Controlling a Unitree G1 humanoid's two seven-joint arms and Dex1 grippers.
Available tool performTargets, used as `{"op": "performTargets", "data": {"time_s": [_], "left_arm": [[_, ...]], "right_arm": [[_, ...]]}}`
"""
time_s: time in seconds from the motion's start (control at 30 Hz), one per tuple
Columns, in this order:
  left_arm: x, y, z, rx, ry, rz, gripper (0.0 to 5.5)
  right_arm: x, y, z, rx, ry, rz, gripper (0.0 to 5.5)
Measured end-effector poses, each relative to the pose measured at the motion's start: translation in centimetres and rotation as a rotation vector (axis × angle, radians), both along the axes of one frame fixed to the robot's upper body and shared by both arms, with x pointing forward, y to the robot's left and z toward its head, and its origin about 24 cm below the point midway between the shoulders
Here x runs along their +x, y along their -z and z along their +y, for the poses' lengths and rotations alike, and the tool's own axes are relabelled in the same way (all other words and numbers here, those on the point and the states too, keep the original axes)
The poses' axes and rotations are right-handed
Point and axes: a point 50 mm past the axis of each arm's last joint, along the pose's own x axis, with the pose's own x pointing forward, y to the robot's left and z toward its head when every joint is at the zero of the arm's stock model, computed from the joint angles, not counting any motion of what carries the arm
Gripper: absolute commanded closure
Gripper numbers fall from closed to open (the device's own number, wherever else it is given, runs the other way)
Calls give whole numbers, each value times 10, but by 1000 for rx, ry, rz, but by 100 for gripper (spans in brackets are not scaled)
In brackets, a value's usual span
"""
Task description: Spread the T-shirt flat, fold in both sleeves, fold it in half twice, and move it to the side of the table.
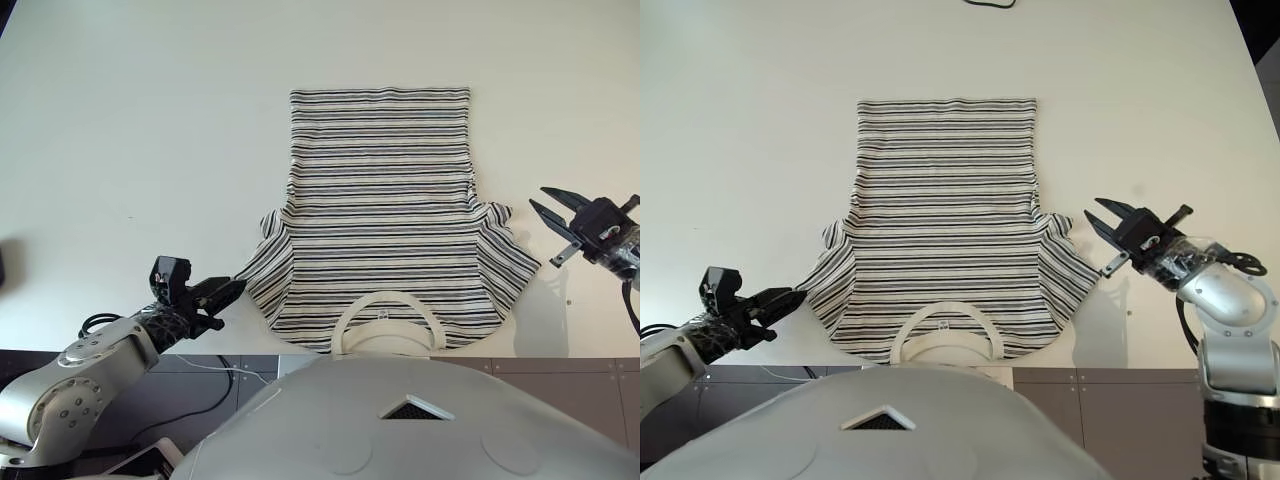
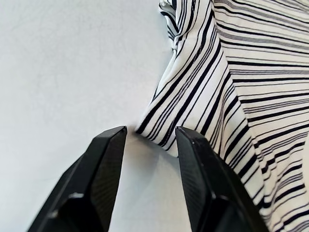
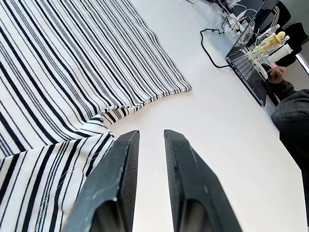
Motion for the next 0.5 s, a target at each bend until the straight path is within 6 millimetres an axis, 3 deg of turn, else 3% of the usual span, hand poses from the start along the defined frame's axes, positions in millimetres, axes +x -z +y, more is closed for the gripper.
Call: {"op": "performTargets", "data": {"time_s": [0.17,0.37,0.5], "left_arm": [[0,4,-7,-57,-41,0,446],[13,10,-2,-87,-48,0,537],[13,8,-4,-87,-27,10,537]], "right_arm": [[5,1,0,-4,0,-3,457],[7,2,1,-20,-3,-8,457],[8,2,1,-22,-4,-10,457]]}}
